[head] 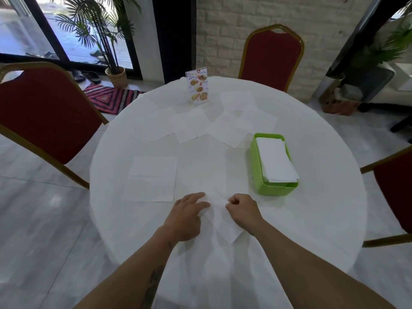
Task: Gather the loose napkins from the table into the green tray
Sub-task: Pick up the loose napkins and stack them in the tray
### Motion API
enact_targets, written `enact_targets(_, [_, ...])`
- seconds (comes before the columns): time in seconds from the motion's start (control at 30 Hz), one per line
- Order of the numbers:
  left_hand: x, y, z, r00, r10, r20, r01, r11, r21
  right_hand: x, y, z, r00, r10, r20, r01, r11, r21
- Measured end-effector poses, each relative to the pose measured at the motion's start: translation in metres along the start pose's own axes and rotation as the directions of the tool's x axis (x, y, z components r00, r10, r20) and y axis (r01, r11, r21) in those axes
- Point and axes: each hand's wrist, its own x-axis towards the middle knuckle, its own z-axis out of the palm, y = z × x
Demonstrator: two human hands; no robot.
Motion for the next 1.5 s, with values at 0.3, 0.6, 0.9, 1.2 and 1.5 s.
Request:
enact_targets(0.3, [0.061,0.069,-0.059,0.903,-0.237,-0.357,0.015,0.850,-0.526,0.004,-0.041,-0.072,0.940,-0.217,-0.262,0.253,0.961,0.110])
enact_targets(0.6, [0.117,0.129,-0.068,0.983,-0.164,-0.079,0.106,0.868,-0.485,0.056,-0.025,-0.165,0.919,0.108,-0.380,0.032,0.938,0.344])
enact_targets(0.9, [0.135,0.155,-0.036,0.996,-0.082,-0.018,0.073,0.947,-0.314,0.079,-0.001,-0.160,0.921,0.121,-0.370,-0.004,0.954,0.301])
enact_targets(1.2, [0.154,0.160,-0.021,0.995,-0.099,-0.029,0.089,0.968,-0.234,0.085,0.004,-0.166,0.933,0.120,-0.339,-0.012,0.953,0.304])
enact_targets(1.5, [0.162,0.168,-0.005,0.991,-0.133,-0.016,0.130,0.982,-0.134,0.078,0.020,-0.162,0.921,-0.387,-0.040,0.289,0.750,-0.594])
